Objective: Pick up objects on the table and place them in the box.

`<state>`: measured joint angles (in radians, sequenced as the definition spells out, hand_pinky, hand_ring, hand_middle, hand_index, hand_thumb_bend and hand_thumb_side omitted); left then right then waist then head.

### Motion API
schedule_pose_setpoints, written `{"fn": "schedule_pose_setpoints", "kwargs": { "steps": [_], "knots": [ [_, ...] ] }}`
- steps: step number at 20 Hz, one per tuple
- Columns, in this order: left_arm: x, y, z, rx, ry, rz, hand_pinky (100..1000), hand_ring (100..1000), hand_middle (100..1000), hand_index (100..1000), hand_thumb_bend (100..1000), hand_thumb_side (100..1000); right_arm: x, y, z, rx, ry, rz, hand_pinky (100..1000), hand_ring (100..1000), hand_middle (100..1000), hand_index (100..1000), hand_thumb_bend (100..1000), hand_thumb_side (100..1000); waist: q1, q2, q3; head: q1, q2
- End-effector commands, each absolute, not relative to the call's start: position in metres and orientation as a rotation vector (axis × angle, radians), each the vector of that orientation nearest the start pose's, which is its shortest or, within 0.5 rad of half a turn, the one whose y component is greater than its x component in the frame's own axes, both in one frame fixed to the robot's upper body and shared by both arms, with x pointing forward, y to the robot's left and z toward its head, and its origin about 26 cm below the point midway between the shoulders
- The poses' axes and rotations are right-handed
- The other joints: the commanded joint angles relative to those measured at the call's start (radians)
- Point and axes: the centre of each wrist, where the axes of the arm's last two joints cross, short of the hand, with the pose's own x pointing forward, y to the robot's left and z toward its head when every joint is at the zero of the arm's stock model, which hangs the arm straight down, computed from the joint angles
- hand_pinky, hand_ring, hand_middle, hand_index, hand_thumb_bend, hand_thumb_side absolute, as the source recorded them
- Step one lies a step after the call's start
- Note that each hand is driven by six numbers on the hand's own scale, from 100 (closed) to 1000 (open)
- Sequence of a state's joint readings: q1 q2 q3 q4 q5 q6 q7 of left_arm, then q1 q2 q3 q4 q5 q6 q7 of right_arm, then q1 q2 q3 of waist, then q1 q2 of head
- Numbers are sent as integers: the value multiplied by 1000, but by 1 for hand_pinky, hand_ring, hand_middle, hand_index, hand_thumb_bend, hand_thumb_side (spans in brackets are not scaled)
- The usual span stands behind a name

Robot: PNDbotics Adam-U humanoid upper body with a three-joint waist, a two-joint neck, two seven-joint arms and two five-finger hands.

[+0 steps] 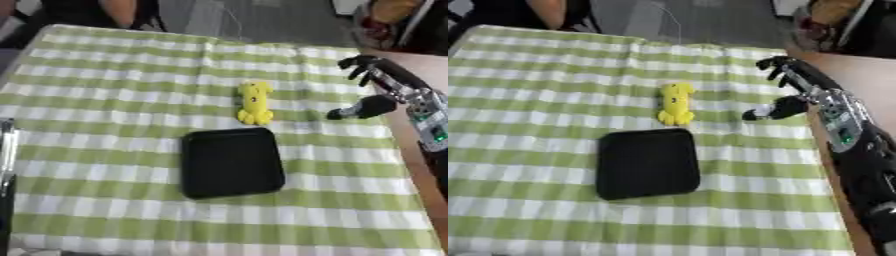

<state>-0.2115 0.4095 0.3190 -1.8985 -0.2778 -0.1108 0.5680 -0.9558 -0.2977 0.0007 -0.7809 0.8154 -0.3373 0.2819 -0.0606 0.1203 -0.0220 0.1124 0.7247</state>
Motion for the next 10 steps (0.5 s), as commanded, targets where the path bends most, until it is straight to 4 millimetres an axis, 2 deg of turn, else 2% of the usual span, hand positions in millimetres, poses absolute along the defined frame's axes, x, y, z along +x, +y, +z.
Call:
{"fn": "schedule_pose_setpoints", "kwargs": {
  "steps": [1, 6, 10],
  "knots": [
    [289, 368, 198, 1138, -2309, 237, 489, 569, 747, 872, 350, 829, 495, -261, 165, -637, -1648, 1286, 581, 721, 810, 900, 902, 387, 4, -14, 1, -8, -15],
    [289, 368, 199, 1133, -2312, 232, 490, 570, 748, 874, 350, 829, 499, -259, 168, -641, -1628, 1276, 572, 720, 808, 896, 905, 385, 3, -14, 5, -9, -16],
    [290, 367, 199, 1125, -2314, 227, 490, 570, 748, 874, 350, 829, 501, -249, 173, -637, -1653, 1297, 568, 719, 807, 894, 905, 393, 3, -14, 9, -12, -17]
  ]
}}
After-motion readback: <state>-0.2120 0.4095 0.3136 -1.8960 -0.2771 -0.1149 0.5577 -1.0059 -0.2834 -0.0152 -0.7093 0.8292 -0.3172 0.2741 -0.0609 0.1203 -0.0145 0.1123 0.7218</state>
